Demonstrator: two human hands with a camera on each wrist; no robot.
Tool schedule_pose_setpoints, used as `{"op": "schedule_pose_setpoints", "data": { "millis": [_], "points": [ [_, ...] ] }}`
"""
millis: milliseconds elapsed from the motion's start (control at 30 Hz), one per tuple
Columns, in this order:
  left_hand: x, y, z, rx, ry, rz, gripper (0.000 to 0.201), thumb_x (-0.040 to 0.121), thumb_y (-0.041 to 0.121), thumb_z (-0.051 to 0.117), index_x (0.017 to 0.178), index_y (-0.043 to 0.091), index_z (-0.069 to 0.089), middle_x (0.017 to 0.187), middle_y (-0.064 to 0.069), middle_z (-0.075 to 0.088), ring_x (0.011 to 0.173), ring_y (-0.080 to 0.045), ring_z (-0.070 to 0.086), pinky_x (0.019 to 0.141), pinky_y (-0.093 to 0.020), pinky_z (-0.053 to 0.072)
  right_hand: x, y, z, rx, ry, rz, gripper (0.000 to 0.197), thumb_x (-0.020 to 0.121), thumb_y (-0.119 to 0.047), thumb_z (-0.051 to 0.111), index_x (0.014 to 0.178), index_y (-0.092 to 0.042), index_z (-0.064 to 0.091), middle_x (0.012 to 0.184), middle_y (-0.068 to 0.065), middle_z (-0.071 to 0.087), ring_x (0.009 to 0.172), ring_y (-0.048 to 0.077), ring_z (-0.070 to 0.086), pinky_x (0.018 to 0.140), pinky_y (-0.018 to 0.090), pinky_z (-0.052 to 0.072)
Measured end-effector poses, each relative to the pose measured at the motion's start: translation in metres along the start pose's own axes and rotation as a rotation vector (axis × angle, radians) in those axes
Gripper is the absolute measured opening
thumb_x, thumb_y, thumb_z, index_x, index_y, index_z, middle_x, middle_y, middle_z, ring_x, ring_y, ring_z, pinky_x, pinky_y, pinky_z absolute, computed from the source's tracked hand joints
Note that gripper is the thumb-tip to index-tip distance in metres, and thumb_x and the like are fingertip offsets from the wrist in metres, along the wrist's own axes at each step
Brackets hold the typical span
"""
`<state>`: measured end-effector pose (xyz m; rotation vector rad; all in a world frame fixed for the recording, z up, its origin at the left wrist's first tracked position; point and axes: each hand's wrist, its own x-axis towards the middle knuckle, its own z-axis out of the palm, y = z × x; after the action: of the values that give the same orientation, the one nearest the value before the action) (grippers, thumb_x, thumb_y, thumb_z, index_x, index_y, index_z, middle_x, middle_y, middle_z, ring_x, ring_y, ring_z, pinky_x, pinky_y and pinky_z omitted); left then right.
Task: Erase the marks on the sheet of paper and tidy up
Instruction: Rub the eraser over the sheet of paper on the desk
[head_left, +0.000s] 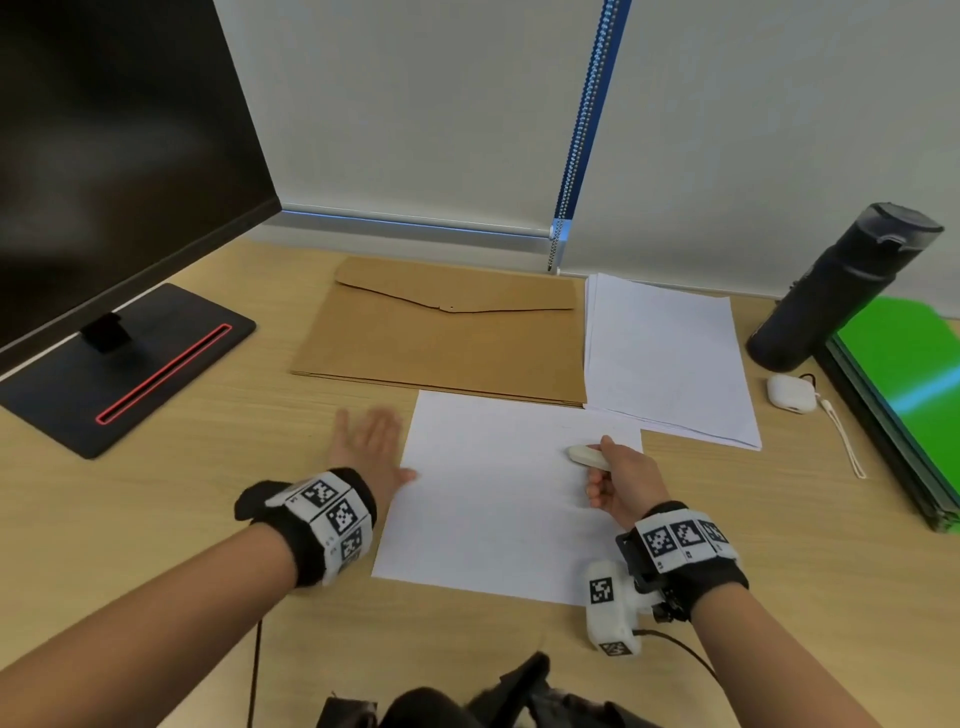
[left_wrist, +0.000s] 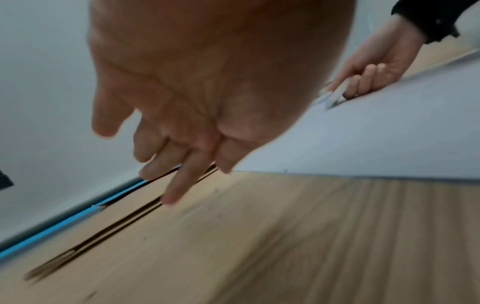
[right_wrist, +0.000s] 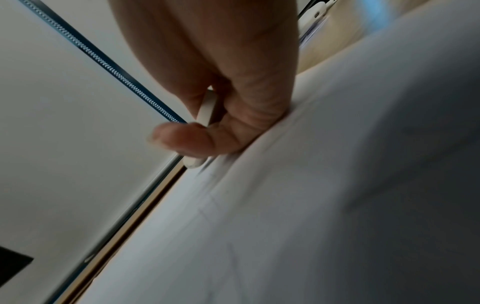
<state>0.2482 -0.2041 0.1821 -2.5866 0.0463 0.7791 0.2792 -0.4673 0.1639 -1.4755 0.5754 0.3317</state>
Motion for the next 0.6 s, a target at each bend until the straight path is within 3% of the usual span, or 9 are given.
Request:
{"op": "schedule_pose_setpoints", "data": {
  "millis": [67,133,167,233,300,367,467,533,600],
  "points": [
    [-0.004,-0.007,-0.017,0.061,-0.010,-0.118,0.056,0.102,0.034,0.023,0.149,0.002,0.019,0.156,-0.021,0.012,0.146,-0.035,0.004,0.114,-0.054,0.001,0.000,-0.001,0.001,-0.012,-0.001,0.000,0.030,0.100,-0.022,0.037,0.080,-0.009,0.056,0.052,0.009,0.044,0.031,0.016,0.040,0.038,0.020,0.034],
    [-0.006,-0.005,-0.030,-0.019,0.129,-0.038,0.036,0.097,0.015,0.039,0.131,0.007,0.046,0.135,-0.015,0.051,0.130,-0.032,0.043,0.110,-0.045,0.025,-0.001,-0.001,0.002,-0.042,-0.009,-0.004,0.028,0.099,-0.023,0.040,0.081,-0.009,0.055,0.053,0.009,0.044,0.034,0.017,0.041,0.039,0.020,0.035],
    [-0.006,-0.002,-0.032,-0.126,0.222,0.028,0.032,0.094,0.006,0.043,0.126,0.009,0.047,0.125,-0.009,0.057,0.117,-0.028,0.055,0.098,-0.037,0.038,-0.002,-0.002,0.003,-0.073,-0.020,-0.013,0.025,0.098,-0.023,0.044,0.081,-0.008,0.056,0.054,0.009,0.044,0.036,0.017,0.041,0.039,0.020,0.036],
    [-0.004,0.007,-0.032,-0.380,0.389,0.180,0.040,0.092,-0.002,0.044,0.129,0.011,0.042,0.122,-0.006,0.056,0.104,-0.025,0.060,0.078,-0.031,0.045,-0.007,-0.004,0.004,-0.181,-0.056,-0.050,0.017,0.093,-0.022,0.053,0.085,-0.007,0.057,0.054,0.008,0.046,0.039,0.017,0.042,0.039,0.021,0.037],
    [0.002,0.020,-0.026,-0.554,0.398,0.385,0.048,0.094,0.011,0.052,0.139,0.018,0.037,0.137,-0.005,0.046,0.121,-0.024,0.048,0.093,-0.033,0.040,-0.015,-0.005,0.007,-0.338,-0.127,-0.095,0.010,0.087,-0.018,0.062,0.089,-0.008,0.058,0.053,0.006,0.049,0.037,0.014,0.044,0.037,0.019,0.038],
    [0.006,0.031,-0.020,-0.552,0.254,0.564,0.080,0.084,0.039,0.067,0.149,0.024,0.022,0.156,0.001,0.018,0.143,-0.020,0.015,0.114,-0.034,0.015,-0.025,-0.003,0.013,-0.491,-0.253,-0.114,0.008,0.086,-0.014,0.063,0.089,-0.010,0.058,0.053,0.005,0.051,0.035,0.012,0.045,0.035,0.018,0.037],
    [0.010,0.039,-0.011,-0.373,0.047,0.633,0.122,0.067,0.053,0.077,0.151,0.027,-0.007,0.156,0.006,-0.022,0.143,-0.020,-0.024,0.113,-0.043,-0.015,-0.043,0.001,0.023,-0.729,-0.500,-0.094,0.005,0.088,-0.013,0.060,0.090,-0.014,0.056,0.055,0.004,0.053,0.036,0.011,0.050,0.036,0.018,0.039],
    [0.011,0.041,-0.007,-0.338,0.012,0.642,0.130,0.065,0.056,0.078,0.149,0.027,-0.017,0.153,0.005,-0.030,0.140,-0.021,-0.029,0.111,-0.046,-0.019,-0.050,0.002,0.028,-0.886,-0.622,-0.091,0.006,0.088,-0.015,0.059,0.089,-0.020,0.056,0.058,0.002,0.055,0.037,0.008,0.051,0.037,0.018,0.039],
    [0.012,0.041,-0.005,-0.340,0.012,0.647,0.131,0.064,0.057,0.078,0.148,0.028,-0.020,0.152,0.006,-0.032,0.140,-0.021,-0.031,0.110,-0.046,-0.021,-0.050,0.002,0.033,-0.906,-0.602,-0.138,0.006,0.088,-0.016,0.059,0.090,-0.021,0.058,0.059,0.001,0.056,0.037,0.006,0.050,0.038,0.016,0.040]
  ]
}}
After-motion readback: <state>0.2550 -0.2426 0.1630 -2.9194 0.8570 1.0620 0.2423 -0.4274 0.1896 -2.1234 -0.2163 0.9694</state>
